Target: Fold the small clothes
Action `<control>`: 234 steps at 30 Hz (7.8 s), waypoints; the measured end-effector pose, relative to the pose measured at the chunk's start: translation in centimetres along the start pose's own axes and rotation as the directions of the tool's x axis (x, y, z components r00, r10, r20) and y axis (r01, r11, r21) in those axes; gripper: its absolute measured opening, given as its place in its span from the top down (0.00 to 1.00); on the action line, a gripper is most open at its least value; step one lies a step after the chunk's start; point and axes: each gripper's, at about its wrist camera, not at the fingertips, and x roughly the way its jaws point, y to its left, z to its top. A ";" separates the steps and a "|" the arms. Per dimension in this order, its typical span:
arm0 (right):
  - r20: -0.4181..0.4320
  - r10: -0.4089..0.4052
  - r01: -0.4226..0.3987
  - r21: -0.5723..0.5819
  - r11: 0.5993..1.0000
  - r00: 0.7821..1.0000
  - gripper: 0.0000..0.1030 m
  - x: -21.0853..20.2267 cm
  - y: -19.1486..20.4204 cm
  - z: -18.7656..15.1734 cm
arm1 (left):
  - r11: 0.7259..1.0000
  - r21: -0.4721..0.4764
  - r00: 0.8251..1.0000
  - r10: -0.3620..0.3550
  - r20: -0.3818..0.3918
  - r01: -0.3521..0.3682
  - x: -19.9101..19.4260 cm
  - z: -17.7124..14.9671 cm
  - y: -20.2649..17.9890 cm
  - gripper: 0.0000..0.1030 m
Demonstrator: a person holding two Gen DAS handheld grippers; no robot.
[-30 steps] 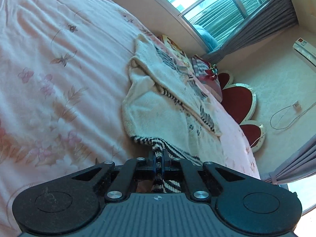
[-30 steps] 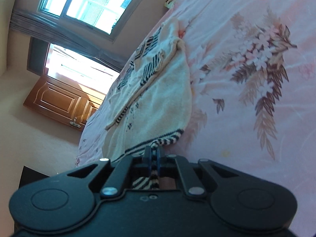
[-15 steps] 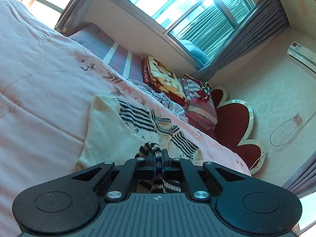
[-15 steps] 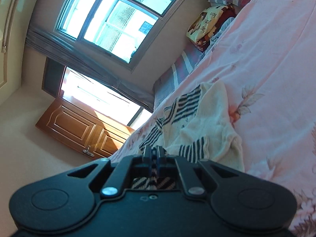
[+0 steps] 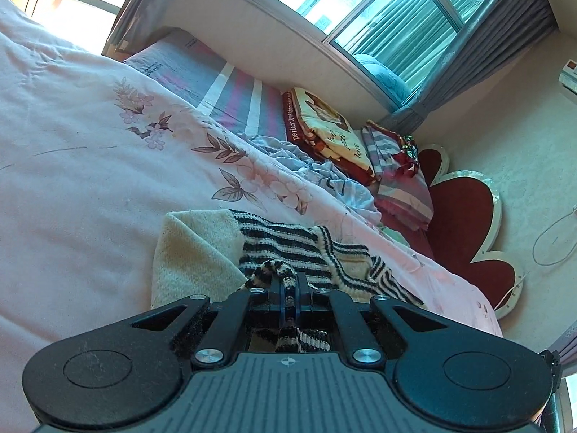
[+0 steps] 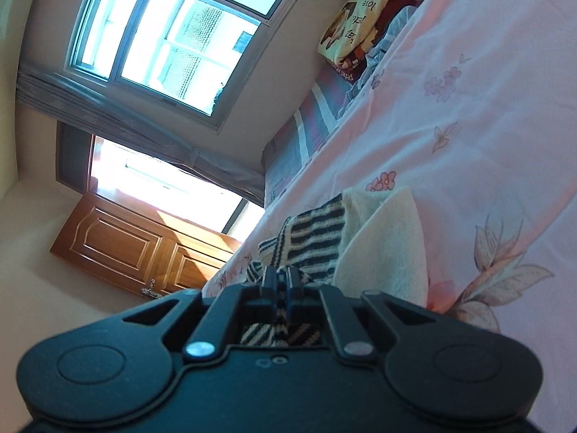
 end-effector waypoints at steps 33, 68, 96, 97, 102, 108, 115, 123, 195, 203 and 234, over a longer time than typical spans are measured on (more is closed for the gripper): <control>0.083 -0.024 0.017 0.087 0.996 0.996 0.63 3.3 -2.6 3.1 | 0.999 -0.039 0.999 0.016 0.051 -0.014 5.8 2.1 0.2 0.17; 0.196 -0.395 0.410 -0.698 0.587 0.898 0.95 7.8 7.1 -1.5 | 0.817 0.472 0.941 0.251 0.227 -0.332 3.4 0.6 -3.6 0.96; 0.116 -0.459 0.373 -0.767 0.522 0.881 0.75 9.6 6.1 -3.4 | 0.774 0.507 0.923 0.353 0.152 -0.379 5.6 -2.6 -4.7 0.11; 0.105 -0.452 0.363 -0.763 0.535 0.886 0.76 9.3 6.1 -3.2 | 0.810 0.469 0.934 0.334 0.128 -0.354 5.4 -2.0 -4.1 0.11; 0.131 -0.354 0.303 -0.816 0.493 0.926 0.66 7.8 10.7 -7.3 | 0.814 0.488 0.947 0.243 0.208 -0.316 2.5 -3.5 -7.6 0.11; -0.020 -0.360 0.139 -0.901 0.410 0.933 0.64 9.2 12.3 -14.1 | 0.748 0.612 0.967 0.217 0.137 -0.255 3.0 -8.6 -11.1 0.11; 0.120 -0.458 0.326 -0.856 0.402 0.881 0.39 4.0 8.5 -10.9 | 0.749 0.579 0.945 0.291 0.148 -0.321 -1.0 -8.5 -4.9 0.11; 0.103 -0.331 0.281 -0.785 0.552 0.938 0.56 1.0 11.0 -11.9 | 0.788 0.533 0.951 0.238 0.200 -0.309 -3.4 -9.1 -8.4 0.08; 0.207 -0.543 0.465 -0.793 0.394 0.814 0.65 -1.7 8.2 -15.6 | 0.820 0.500 0.953 0.299 0.043 -0.280 -4.8 -14.0 -6.2 0.00; 0.147 -0.590 0.420 -0.834 0.357 0.794 0.65 -0.9 9.5 -14.4 | 0.908 0.273 0.942 0.269 0.203 -0.318 -12.3 -12.7 -5.8 0.02; -0.040 -0.283 0.187 -0.661 0.727 0.958 0.98 5.5 13.5 -14.8 | 0.865 -0.500 0.968 0.090 0.236 0.041 -3.1 -12.1 4.9 0.83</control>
